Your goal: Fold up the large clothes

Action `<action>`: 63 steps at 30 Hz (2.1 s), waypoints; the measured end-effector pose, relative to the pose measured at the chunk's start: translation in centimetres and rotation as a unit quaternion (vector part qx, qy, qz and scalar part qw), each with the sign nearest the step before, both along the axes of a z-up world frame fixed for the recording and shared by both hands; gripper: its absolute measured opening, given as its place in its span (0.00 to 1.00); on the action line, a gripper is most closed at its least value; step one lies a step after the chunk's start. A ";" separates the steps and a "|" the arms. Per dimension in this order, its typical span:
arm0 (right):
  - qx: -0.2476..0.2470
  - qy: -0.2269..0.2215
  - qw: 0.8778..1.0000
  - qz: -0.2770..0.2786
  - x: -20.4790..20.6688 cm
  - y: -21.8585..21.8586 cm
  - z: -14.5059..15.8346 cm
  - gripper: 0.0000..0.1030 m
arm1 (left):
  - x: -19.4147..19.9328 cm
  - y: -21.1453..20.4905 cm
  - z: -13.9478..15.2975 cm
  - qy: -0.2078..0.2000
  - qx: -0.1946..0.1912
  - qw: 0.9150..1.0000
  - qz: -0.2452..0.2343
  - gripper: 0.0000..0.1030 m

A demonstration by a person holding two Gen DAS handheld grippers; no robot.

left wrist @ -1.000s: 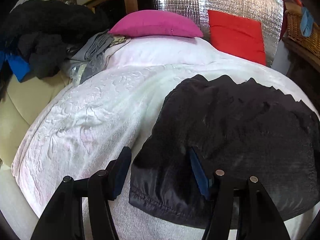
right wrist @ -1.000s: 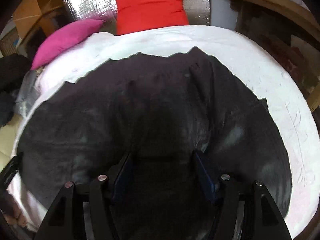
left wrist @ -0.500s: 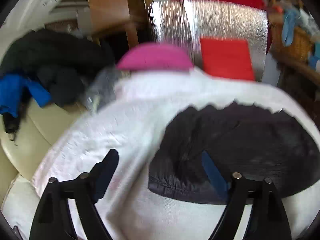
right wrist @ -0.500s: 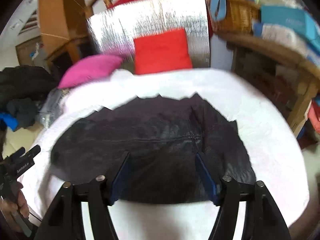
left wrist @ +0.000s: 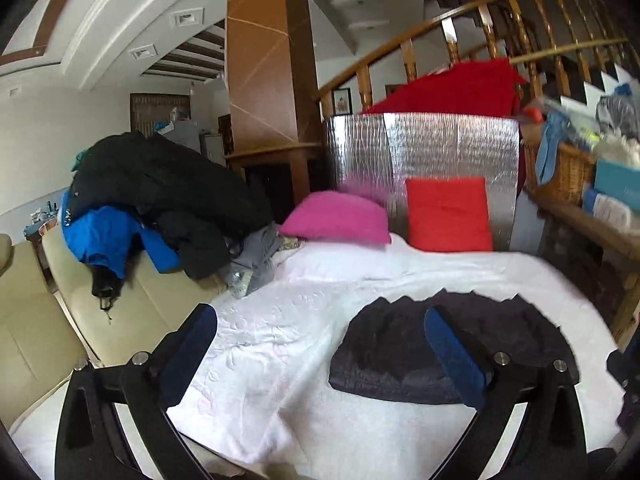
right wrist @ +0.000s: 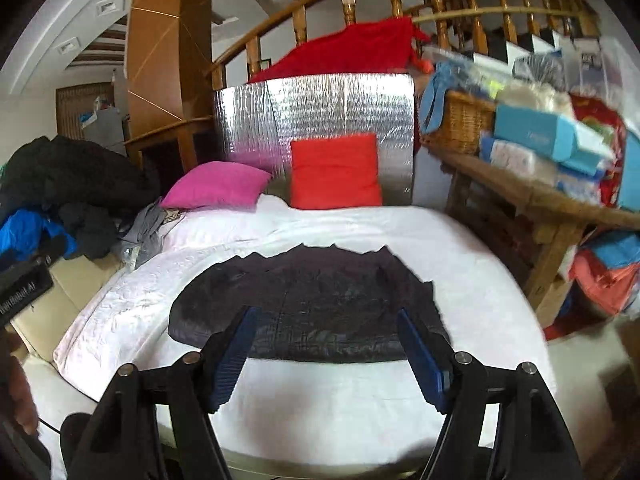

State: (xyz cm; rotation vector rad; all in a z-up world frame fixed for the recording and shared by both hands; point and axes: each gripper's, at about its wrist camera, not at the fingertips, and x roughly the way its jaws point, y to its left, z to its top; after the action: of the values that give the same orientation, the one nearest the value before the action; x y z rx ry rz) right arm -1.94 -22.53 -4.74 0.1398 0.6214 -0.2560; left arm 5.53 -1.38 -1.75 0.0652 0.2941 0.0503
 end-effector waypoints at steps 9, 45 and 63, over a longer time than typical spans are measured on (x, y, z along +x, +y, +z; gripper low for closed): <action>-0.007 -0.021 1.000 -0.004 -3.5 2.1 3.6 0.74 | -4.6 0.8 2.8 -0.031 -0.007 0.999 -0.009 1.00; -0.025 -0.018 1.000 0.008 -2.4 4.0 4.6 0.74 | -6.1 2.0 3.5 -0.038 -0.017 0.999 0.014 1.00; -0.040 -0.003 0.999 0.030 5.1 3.6 3.4 0.74 | -0.9 2.0 2.4 -0.009 -0.014 1.000 0.023 1.00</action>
State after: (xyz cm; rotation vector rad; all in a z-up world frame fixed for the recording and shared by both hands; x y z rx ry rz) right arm 3.15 -18.97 -1.38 0.0439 0.6074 -0.2224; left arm 4.59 0.62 0.70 0.0294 0.2790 0.0929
